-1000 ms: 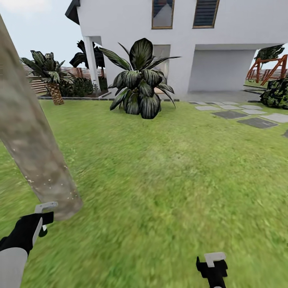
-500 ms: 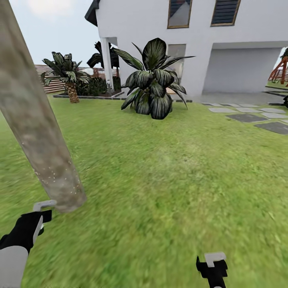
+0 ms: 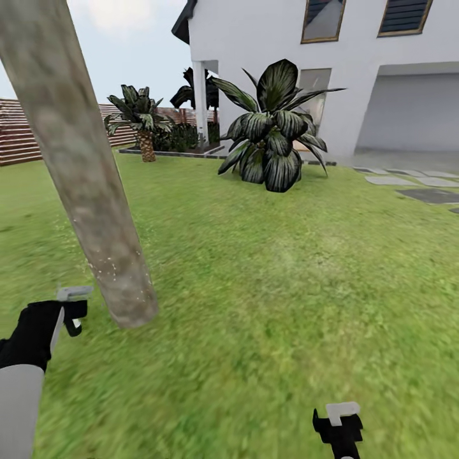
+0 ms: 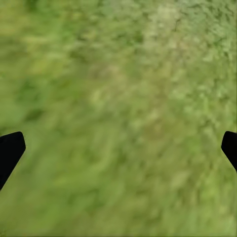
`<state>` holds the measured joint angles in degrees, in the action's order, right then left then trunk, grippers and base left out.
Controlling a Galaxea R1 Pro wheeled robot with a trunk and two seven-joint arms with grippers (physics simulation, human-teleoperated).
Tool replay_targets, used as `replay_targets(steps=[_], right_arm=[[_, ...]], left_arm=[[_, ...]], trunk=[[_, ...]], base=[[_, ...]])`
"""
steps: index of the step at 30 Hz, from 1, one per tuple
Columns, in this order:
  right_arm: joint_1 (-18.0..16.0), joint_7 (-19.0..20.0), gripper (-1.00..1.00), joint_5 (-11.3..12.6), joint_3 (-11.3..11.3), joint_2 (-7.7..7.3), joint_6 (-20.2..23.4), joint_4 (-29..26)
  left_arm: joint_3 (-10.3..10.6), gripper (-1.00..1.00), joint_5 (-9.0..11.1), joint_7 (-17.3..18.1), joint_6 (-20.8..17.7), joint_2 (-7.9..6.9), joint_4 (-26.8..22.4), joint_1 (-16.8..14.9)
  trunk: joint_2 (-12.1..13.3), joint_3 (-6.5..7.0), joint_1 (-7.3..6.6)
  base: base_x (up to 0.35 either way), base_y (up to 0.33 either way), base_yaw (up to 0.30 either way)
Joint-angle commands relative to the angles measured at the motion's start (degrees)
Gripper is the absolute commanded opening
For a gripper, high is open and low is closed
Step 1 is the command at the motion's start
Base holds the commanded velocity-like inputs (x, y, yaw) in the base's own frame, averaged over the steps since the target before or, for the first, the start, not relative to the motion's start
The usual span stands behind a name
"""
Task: In the garden, pick up the pesticide atomizer on the floor and spray pesticide onto both trees until each tree trunk is fully covered.
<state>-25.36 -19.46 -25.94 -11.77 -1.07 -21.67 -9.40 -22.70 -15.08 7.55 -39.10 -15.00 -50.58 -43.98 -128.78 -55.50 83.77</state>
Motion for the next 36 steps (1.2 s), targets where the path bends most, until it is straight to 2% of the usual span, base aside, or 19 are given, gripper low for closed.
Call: replay_targets(steps=[1, 3, 4, 5, 6, 7, 8, 9, 12, 20, 28, 36], right_arm=[[-0.04, -0.14, 1.0, -0.6, -0.45, 0.01, -0.25, 0.08], [-0.04, -0.14, 1.0, -0.6, -0.45, 0.0, -0.23, 0.08], [-0.04, -0.14, 1.0, -0.6, -0.45, -0.01, -0.22, 0.08], [-0.04, -0.14, 1.0, -0.6, -0.45, -0.05, -0.22, 0.08], [-0.04, -0.14, 1.0, -0.6, -0.45, -0.06, -0.22, 0.08], [-0.04, -0.14, 1.0, -0.6, -0.45, -0.04, -0.22, 0.08], [-0.04, -0.14, 1.0, -0.6, -0.45, -0.06, -0.22, 0.08], [-0.04, -0.14, 1.0, -0.6, -0.45, -0.02, -0.22, 0.08], [-0.04, -0.14, 1.0, -0.6, -0.45, 0.01, -0.22, 0.08], [-0.04, -0.14, 1.0, -0.6, -0.45, 0.01, -0.23, 0.08], [-0.04, -0.14, 1.0, -0.6, -0.45, 0.01, -0.22, 0.08], [-0.04, -0.14, 1.0, -0.6, -0.45, 0.01, -0.22, 0.08]], left_arm=[[0.09, -1.0, -0.89, 0.58, -0.61, 0.01, -0.35, -1.59], [1.15, -1.0, -0.93, 0.61, -2.85, -0.02, -0.61, -4.05], [3.06, -1.0, -0.9, 0.64, -6.76, -0.03, -0.71, -6.71], [5.72, -1.0, -0.89, 0.69, -8.71, -0.07, -0.74, -8.15], [6.5, -1.0, -0.91, 0.7, -9.06, -0.25, -0.83, -8.45], [7.07, -1.0, -0.58, 1.44, -9.42, -2.68, -1.3, -8.7], [7.23, -1.0, -0.57, 4.04, -9.43, -4.49, -1.4, -8.63], [7.46, -1.0, -0.75, 7.75, -9.17, -5.42, -1.52, -8.15], [8.46, -1.0, -0.8, 9.12, -9.29, -5.4, -3.55, -7.84], [8.65, -1.0, -0.78, 9.32, -9.41, -5.52, -4.69, -7.79], [8.48, -1.0, -0.59, 9.32, -9.42, -5.39, -4.7, -7.79], [8.03, -1.0, -0.48, 9.32, -9.33, -5.49, -4.79, -7.79]], trunk=[[-0.02, -0.06, -0.01], [-0.02, -0.06, -0.01], [-0.02, -0.06, -0.01], [-0.02, -0.06, -0.01], [-0.02, -0.06, -0.01], [-0.02, -0.06, -0.01], [-0.02, -0.06, -0.01], [-0.02, -0.06, -0.01], [-0.02, -0.06, -0.01], [-0.02, -0.06, -0.01], [-0.02, -0.06, -0.01], [-0.02, -0.06, -0.01]], base=[[0.0, 0.0, 0.077], [0.0, 0.0, 0.037], [0.0, 0.0, 0.007], [0.0, 0.0, 0.002], [0.0, 0.0, 0.0], [0.0, 0.0, 0.0], [0.0, 0.0, 0.0], [0.0, 0.0, 0.0], [0.0, 0.0, 0.0], [0.005, -0.006, 0.147], [0.089, -0.22, 0.003], [-0.206, -0.195, 0.0]])
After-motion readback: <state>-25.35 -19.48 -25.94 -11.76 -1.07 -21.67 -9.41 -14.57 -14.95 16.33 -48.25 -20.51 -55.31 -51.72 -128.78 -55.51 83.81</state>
